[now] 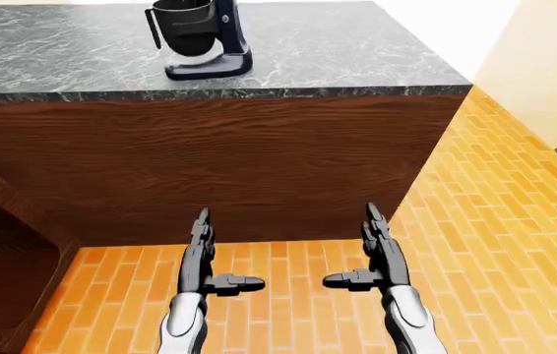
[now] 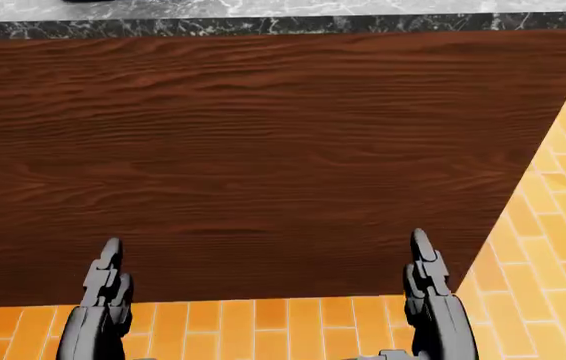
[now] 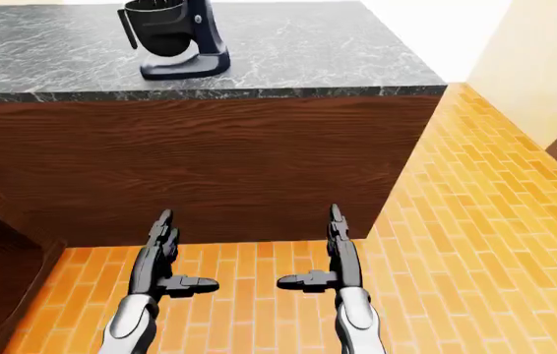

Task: Open the stand mixer head.

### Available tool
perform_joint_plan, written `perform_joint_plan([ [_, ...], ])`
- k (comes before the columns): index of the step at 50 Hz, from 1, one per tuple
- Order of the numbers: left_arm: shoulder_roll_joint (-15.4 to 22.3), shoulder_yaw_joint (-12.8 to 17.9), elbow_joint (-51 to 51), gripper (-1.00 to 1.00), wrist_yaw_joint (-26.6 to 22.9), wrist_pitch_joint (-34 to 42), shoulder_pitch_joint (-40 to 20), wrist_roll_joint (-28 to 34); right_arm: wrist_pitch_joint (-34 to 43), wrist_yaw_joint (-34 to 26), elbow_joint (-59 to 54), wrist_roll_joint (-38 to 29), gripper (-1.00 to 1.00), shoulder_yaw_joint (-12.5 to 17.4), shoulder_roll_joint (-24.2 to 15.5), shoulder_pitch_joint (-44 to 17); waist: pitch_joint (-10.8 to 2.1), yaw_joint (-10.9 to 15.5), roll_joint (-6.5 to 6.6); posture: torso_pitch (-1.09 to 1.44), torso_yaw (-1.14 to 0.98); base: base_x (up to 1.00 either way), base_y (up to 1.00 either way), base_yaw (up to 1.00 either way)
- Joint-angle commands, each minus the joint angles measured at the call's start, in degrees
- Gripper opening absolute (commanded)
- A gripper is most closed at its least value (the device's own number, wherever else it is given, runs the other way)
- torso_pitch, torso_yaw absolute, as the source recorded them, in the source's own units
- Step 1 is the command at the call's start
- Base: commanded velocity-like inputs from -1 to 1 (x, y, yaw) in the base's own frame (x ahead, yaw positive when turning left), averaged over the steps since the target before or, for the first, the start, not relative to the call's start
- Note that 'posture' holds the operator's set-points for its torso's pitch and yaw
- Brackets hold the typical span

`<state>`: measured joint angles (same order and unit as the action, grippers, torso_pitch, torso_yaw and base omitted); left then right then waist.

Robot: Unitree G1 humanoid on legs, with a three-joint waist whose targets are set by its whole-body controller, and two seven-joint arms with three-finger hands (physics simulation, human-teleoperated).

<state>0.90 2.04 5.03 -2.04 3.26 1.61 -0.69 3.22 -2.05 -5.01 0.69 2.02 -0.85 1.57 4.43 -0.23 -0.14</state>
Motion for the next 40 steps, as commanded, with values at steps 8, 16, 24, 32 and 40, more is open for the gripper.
perform_joint_plan([
  [8,0.2,0.1,-5.1,1.0,-0.4,-3.6,-1.5,-0.6,-1.8,-2.0,7.9,0.6,1.0,-0.7,-0.1,-0.5,-4.29,0.4,-0.43,0.0,0.0,0.0,0.0,0.0],
  [16,0.0,0.2,-6.3,1.0,-0.4,-6.1,-1.7,-1.1,-0.7,-3.5,11.3,3.7,1.0,-0.7,0.5,-0.2,-4.7,0.5,-0.26,0.0,0.0,0.0,0.0,0.0],
  [24,-0.9,-0.5,-19.1,1.0,-2.6,-12.9,0.0,-7.6,0.2,-11.6,30.3,19.2,1.0,-3.1,0.6,3.9,-5.16,0.4,-0.3,0.0,0.0,0.0,0.0,0.0],
  [32,-0.5,-1.1,-32.8,1.0,-1.0,-6.5,0.0,-9.2,5.6,-9.6,42.1,22.2,1.0,-3.9,0.3,4.0,-5.32,0.3,-0.15,0.0,0.0,0.0,0.0,0.0],
  [40,8.3,9.1,-64.0,1.0,12.1,25.0,-17.0,-21.4,17.7,19.2,64.6,43.0,1.0,-3.3,-15.2,-12.7,-4.98,0.3,0.07,0.0,0.0,0.0,0.0,0.0],
])
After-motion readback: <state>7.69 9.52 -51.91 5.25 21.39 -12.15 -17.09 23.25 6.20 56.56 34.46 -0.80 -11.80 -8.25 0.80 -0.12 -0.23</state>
